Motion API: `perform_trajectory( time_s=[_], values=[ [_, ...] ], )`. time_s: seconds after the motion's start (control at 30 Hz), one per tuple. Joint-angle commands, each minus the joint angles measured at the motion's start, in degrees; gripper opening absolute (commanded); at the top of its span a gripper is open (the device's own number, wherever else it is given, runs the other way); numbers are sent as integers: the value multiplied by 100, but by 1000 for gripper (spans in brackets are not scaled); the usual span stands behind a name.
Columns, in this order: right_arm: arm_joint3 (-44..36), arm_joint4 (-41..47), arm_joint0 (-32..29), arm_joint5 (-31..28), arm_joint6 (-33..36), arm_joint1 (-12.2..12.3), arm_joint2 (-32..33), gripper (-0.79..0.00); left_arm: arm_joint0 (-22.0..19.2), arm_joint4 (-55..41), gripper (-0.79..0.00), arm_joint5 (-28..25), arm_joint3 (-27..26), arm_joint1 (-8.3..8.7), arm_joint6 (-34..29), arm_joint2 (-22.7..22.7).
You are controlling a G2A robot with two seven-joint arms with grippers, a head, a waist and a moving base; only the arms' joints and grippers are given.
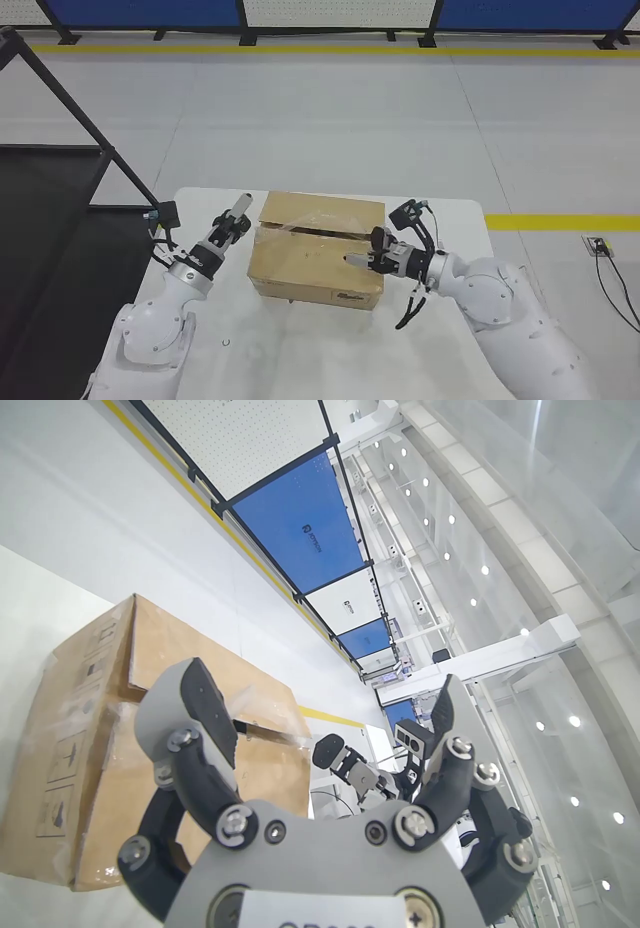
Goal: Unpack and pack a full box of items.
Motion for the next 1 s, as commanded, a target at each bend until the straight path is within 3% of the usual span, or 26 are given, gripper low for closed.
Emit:
perform_trajectory(
  time_s=[0.0,0.27,0.47,0.97],
  values=[
    [-95,-494,-13,165,-239,-9,-88,-18,10,-48,0,-11,-4,5,-2,-19],
    [-66,-1679,37,746,-929,-79,-429,-126,32,-162,0,-43,-25,27,-20,-74],
    [110,-2000,148,1013,-1075,-135,-579,-403,39,-227,0,-65,-27,45,-37,-118],
    [-173,-2757,57,1234,-874,-146,-607,-446,11,-402,0,-90,-13,84,-99,-158]
  ],
)
